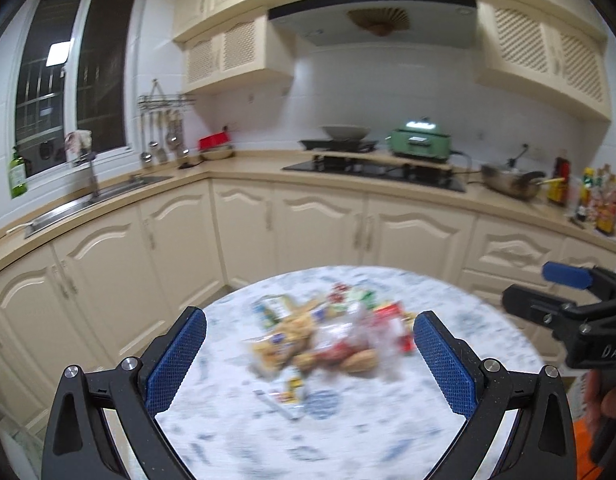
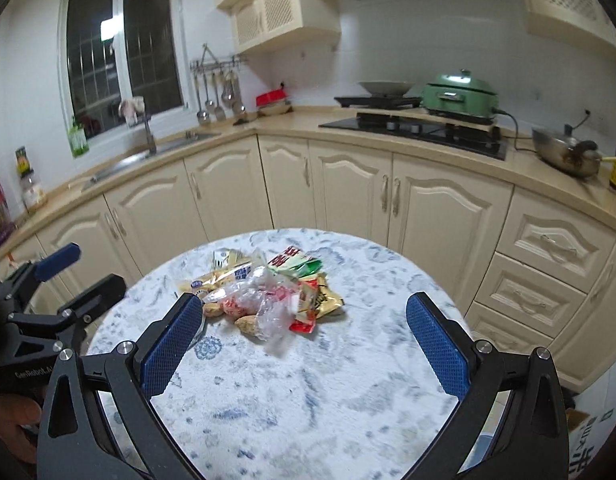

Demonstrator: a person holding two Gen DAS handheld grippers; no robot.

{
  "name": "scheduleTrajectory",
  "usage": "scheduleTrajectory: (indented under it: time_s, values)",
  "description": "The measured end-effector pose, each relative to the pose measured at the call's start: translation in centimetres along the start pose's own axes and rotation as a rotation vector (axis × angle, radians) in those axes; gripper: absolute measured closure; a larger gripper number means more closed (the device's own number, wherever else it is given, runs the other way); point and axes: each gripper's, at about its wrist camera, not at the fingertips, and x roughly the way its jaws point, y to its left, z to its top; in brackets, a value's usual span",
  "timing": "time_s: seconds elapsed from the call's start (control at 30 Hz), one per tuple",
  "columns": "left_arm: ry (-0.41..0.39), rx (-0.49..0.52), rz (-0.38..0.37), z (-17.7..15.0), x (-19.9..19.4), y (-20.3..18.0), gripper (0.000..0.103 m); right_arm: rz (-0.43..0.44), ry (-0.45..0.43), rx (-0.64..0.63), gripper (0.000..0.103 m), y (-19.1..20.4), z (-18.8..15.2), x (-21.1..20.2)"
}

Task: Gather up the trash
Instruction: 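Move both open tools back over the trash on the table, then grasp the wrapped bread roll with the left tool while the right tool grasps a plastic bag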

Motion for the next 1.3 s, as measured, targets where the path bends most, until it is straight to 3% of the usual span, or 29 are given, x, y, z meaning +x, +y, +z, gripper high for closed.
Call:
scheduleTrajectory:
  time_s: [0.33,0.67,0.77,0.83,0.97,1.03,1.3]
  values:
    - [0.140,0.006,0.034,0.1,9.9,2.3,0.001,0.006,0.140,-0.011,0.000,1.9,-0.8,8.4]
    - [0.303,0.101,-0.066,1.4,21.6,3.5,0.001,0.036,0.204,0.012,0.000,1.8,-1.1,13.1]
    - [0.348,0.119,-0.097,1.3,24.4,3.4,0.012,0.046,0.216,0.000,0.000,1.8,-1.0,14.0]
    - [0.375,0.118,-0.133,1.6,26.0,3.8,0.038,0.058,0.220,-0.021,0.000,2.2,-0.9,14.5]
    - [0.386,0.076,-0.177,1.7,27.1,4.4,0.053,0.095,0.218,-0.055,0.000,3.2,-0.7,15.4]
    - [0.384,0.060,-0.193,1.8,26.7,4.8,0.069,0.123,0.224,-0.070,0.000,3.9,-0.7,16.1]
    - [0.375,0.035,-0.189,1.8,26.2,6.4,0.071,0.171,0.305,-0.145,0.003,5.9,-1.1,20.1]
